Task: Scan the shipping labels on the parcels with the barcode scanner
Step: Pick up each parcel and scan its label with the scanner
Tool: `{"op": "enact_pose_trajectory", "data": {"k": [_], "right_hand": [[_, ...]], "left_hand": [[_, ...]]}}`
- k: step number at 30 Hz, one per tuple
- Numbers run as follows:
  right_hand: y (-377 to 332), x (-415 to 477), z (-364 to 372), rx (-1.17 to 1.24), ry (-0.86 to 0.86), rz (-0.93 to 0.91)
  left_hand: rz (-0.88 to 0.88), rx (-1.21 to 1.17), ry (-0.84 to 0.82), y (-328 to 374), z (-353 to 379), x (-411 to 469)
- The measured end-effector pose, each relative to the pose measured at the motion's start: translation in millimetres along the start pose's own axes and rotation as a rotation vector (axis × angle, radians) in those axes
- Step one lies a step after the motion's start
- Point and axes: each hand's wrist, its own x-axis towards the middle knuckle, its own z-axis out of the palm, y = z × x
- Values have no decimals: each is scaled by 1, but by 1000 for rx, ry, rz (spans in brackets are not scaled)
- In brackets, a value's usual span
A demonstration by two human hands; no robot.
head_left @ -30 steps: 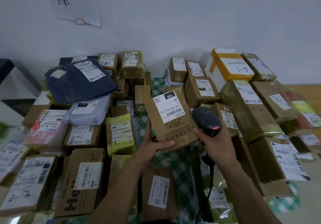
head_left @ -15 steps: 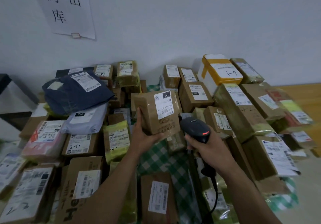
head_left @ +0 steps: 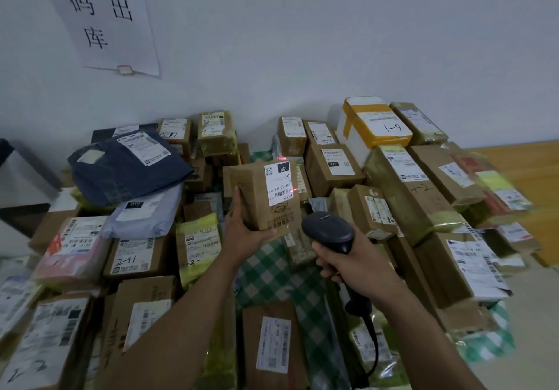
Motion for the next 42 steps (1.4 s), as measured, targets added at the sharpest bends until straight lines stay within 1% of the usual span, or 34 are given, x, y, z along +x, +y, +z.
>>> {"op": "enact_pose_trajectory", "data": {"k": [4, 8, 11, 18, 22, 24, 26, 30, 34, 38, 42], "right_hand": [[1, 0, 0, 13, -8, -10], [6, 1, 0, 36, 0, 6], [16, 4, -3, 42, 35, 54], [31, 7, -13, 80, 87, 124], [33, 11, -20, 106, 117, 138], [34, 12, -23, 112, 127, 149], [35, 15, -25, 111, 126, 155], [38, 20, -26, 88, 112, 167], [39, 25, -23, 82, 99, 180], [41, 28, -19, 98, 97, 189], [42, 25, -13, 112, 83, 177]], "left_hand": [[-16, -12, -16, -8, 1, 2], [-50, -83, -56, -6, 5, -3], [-142, -168, -89, -5, 8, -10], [-296, -344, -280, -14, 39, -25], [-345, -438, -294, -14, 63, -14], [-349, -429, -298, -14, 74, -6], [-371, -418, -278, -9, 83, 1], [-498, -431, -206, -13, 94, 9], [-434, -392, -197, -26, 97, 8], [-412, -394, -83, -31, 89, -1], [-375, -234, -26, -36, 82, -24]]}}
